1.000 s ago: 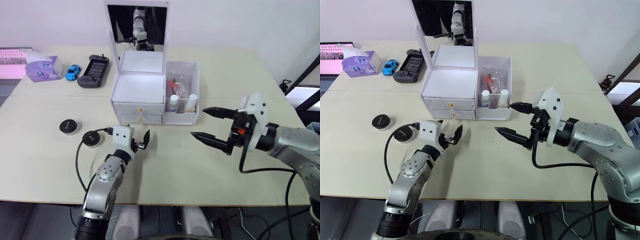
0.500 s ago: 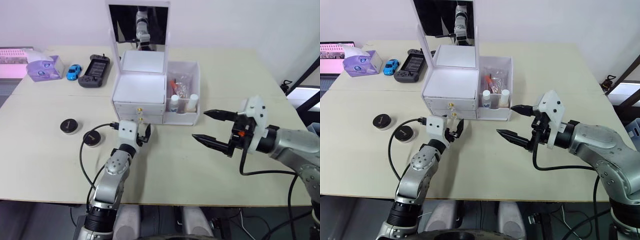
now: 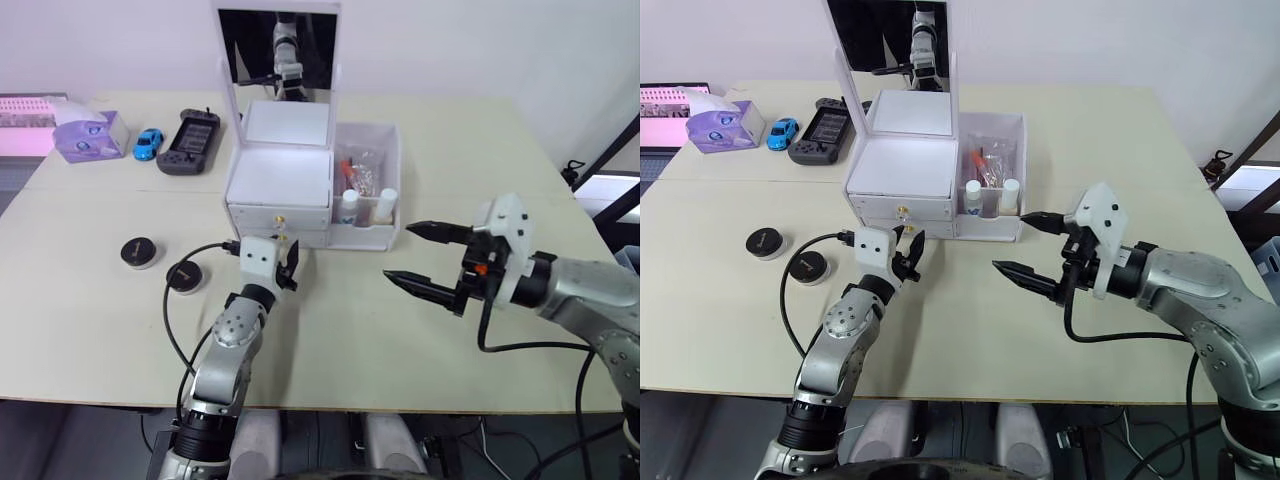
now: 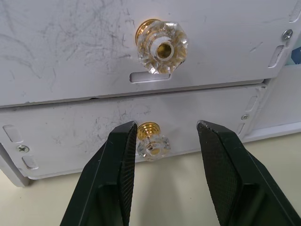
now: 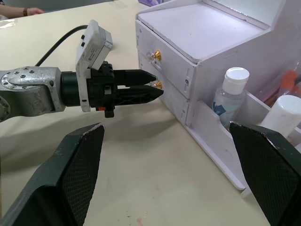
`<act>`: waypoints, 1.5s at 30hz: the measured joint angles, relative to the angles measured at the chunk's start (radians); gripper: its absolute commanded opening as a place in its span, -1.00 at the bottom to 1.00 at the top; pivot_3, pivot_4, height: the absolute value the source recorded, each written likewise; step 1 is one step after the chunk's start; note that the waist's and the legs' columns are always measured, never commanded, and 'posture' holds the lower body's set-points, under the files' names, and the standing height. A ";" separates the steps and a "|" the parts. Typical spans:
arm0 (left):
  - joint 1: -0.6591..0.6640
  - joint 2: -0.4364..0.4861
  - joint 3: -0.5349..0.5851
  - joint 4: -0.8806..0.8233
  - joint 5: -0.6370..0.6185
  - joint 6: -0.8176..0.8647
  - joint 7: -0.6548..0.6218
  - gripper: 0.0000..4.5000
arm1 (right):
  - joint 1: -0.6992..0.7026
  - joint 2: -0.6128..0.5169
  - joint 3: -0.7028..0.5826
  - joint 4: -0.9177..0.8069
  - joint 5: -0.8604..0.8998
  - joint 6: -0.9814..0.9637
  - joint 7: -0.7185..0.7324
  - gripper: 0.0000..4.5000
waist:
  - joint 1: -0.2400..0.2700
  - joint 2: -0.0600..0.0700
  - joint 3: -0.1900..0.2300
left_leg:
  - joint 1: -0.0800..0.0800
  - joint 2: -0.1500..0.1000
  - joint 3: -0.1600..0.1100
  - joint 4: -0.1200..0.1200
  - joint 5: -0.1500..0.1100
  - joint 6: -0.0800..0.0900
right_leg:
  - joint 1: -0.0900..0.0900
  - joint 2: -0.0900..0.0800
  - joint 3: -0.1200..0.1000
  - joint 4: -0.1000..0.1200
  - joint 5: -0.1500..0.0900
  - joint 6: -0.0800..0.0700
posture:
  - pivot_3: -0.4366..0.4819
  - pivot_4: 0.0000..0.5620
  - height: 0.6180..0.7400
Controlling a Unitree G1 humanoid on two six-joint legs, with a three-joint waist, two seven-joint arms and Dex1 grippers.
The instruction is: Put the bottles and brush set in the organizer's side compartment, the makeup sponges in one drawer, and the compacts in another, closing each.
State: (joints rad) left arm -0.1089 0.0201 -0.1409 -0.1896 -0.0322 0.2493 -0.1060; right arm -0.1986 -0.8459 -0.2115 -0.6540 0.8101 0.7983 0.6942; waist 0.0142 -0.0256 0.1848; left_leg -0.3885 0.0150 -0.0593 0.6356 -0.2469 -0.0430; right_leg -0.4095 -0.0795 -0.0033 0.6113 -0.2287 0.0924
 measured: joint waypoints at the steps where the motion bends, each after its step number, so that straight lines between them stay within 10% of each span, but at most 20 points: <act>1: 0.000 0.000 0.000 0.000 0.000 0.001 0.000 -0.05 | -0.003 0.000 0.001 0.000 -0.002 0.000 0.000 1.00 | 0.000 0.000 0.000 | 0.000 0.000 0.000 0.000 0.000 0.000 | 0.000 0.000 0.000 0.000 0.000 0.000 | -0.05 -0.47 1.00; 14: -0.001 -0.003 -0.002 0.022 -0.001 0.032 0.000 -0.05 | -0.038 0.000 0.013 0.007 -0.024 -0.002 0.007 1.00 | 0.000 0.000 0.000 | 0.000 0.000 0.000 0.000 0.000 0.000 | 0.000 0.000 0.000 0.000 0.000 0.000 | -0.05 -0.47 1.00; 19: -0.001 -0.004 0.010 0.024 -0.003 0.033 -0.001 -0.86 | -0.038 0.000 0.016 0.010 -0.024 -0.002 0.010 1.00 | 0.001 0.000 0.000 | 0.000 0.000 0.000 0.000 0.000 0.000 | 0.000 0.000 0.000 -0.001 0.000 0.000 | -0.05 -0.47 1.00; 45: 0.296 0.176 0.045 -0.328 -0.112 0.165 -0.158 -0.87 | -0.052 0.014 0.085 0.016 -0.043 -0.011 0.038 1.00 | -0.004 0.000 0.000 | -0.001 0.000 0.000 -0.003 0.000 0.000 | -0.003 -0.001 0.000 -0.002 -0.001 0.001 | -0.05 -0.47 1.00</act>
State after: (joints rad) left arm 0.1867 0.1960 -0.0955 -0.5173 -0.1440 0.4140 -0.2636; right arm -0.2509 -0.8324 -0.1270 -0.6379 0.7675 0.7873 0.7324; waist 0.0106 -0.0254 0.1849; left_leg -0.3892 0.0152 -0.0592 0.6322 -0.2471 -0.0431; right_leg -0.4120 -0.0804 -0.0035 0.6091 -0.2298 0.0934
